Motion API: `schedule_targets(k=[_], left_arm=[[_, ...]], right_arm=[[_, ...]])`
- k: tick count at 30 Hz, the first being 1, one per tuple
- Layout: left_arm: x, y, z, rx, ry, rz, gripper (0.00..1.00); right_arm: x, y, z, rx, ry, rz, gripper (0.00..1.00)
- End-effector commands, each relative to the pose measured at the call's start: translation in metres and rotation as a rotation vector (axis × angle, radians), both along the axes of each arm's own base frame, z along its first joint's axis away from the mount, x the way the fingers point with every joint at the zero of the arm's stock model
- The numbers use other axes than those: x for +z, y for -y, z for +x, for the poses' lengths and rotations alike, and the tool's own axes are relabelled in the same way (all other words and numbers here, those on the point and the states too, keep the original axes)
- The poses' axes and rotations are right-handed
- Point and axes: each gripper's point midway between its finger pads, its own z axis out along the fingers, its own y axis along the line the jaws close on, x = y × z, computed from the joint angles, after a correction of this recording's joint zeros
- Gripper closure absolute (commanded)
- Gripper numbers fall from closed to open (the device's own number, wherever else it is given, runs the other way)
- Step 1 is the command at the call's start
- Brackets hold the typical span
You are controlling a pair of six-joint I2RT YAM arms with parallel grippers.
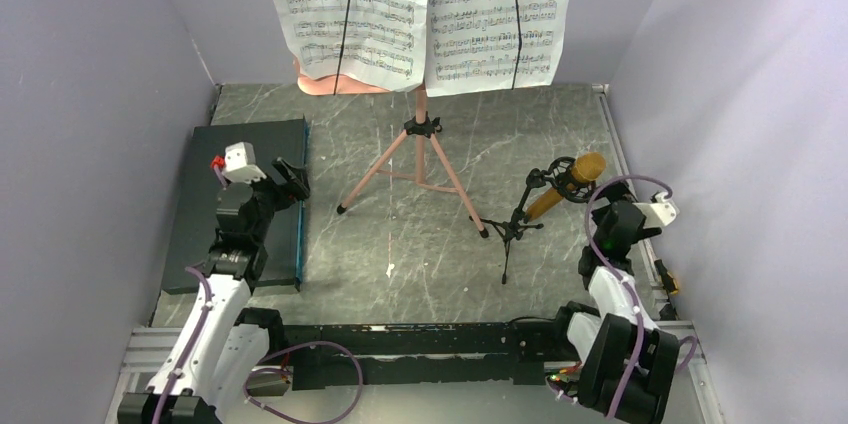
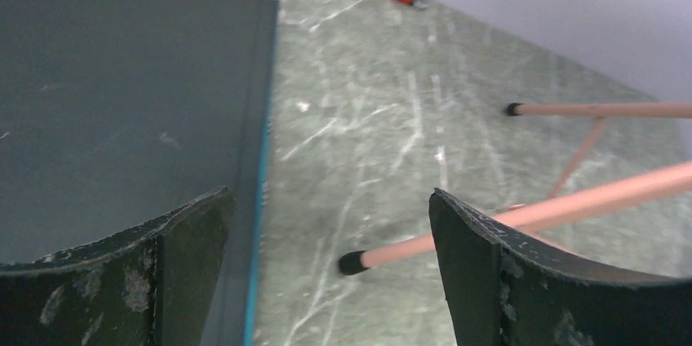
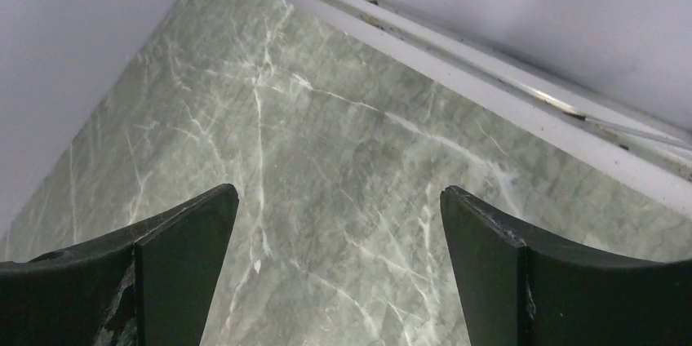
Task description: Set up the instrument practice props
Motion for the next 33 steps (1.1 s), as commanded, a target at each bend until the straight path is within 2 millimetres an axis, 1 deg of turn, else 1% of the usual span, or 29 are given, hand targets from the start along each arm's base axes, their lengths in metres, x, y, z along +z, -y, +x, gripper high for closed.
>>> schedule_targets(k=[1,2,3,6,7,8,10,11,14,18,20,22,25,26,27,28,29,30,31,32,33], left_arm=[[-0.023,-0.037,0.004,0.18,0.024,0.098,0.06],[-0.036,-0.044,0.005,0.211,0.021,0.119,0.06],[-0.042,-0.048,0.006,0.232,0.034,0.139,0.06],[-0.061,-0.05,0.011,0.226,0.039,0.186,0.06],[-0.061,-0.053,0.014,0.246,0.052,0.19,0.06],[-0.061,-0.055,0.016,0.257,0.044,0.19,0.06],[-0.064,-0.056,0.02,0.243,0.02,0.241,0.06],[-0.065,-0.058,0.023,0.244,0.02,0.266,0.06],[-0.079,-0.062,0.027,0.257,0.012,0.304,0.06],[-0.089,-0.066,0.032,0.259,0.037,0.361,0.06],[-0.098,-0.066,0.034,0.252,0.039,0.386,0.06],[-0.097,-0.064,0.04,0.233,0.068,0.431,0.06],[-0.102,-0.061,0.045,0.198,0.053,0.463,0.06],[-0.104,-0.064,0.046,0.21,0.052,0.468,0.06],[-0.107,-0.062,0.048,0.2,0.059,0.471,0.06],[-0.115,-0.062,0.05,0.191,0.052,0.489,0.06],[-0.116,-0.063,0.053,0.193,0.061,0.512,0.06],[-0.117,-0.062,0.057,0.186,0.073,0.519,0.06],[-0.122,-0.061,0.059,0.18,0.057,0.518,0.06],[-0.131,-0.061,0.061,0.172,0.028,0.523,0.06],[-0.132,-0.059,0.065,0.15,0.036,0.536,0.06]], right_arm=[[0.042,0.011,0.005,-0.081,0.107,-0.182,0.0],[0.041,0.008,0.007,-0.08,0.084,-0.218,0.0],[0.04,0.005,0.008,-0.083,0.055,-0.255,0.0],[0.04,-0.01,0.017,-0.062,0.003,-0.368,0.0],[0.041,-0.014,0.022,-0.044,-0.017,-0.4,0.0],[0.038,-0.017,0.024,-0.042,-0.05,-0.408,0.0],[0.034,-0.015,0.024,-0.057,-0.084,-0.433,0.0],[0.029,-0.015,0.023,-0.063,-0.095,-0.432,0.0],[0.018,-0.02,0.023,-0.034,-0.079,-0.424,0.01],[0.018,-0.032,0.03,0.063,-0.068,-0.464,0.01],[0.02,-0.038,0.032,0.108,-0.054,-0.482,0.01],[0.021,-0.046,0.035,0.166,-0.042,-0.5,0.02],[0.021,-0.059,0.04,0.249,-0.028,-0.522,0.04],[0.022,-0.064,0.041,0.268,-0.004,-0.509,0.04],[0.024,-0.07,0.041,0.292,0.041,-0.505,0.04],[0.031,-0.075,0.042,0.311,0.1,-0.515,0.04],[0.028,-0.077,0.042,0.324,0.103,-0.525,0.05],[0.02,-0.079,0.042,0.337,0.096,-0.535,0.05],[0.02,-0.079,0.042,0.337,0.106,-0.548,0.04],[0.017,-0.085,0.043,0.353,0.111,-0.556,0.02],[0.013,-0.088,0.044,0.361,0.108,-0.561,0.01]])
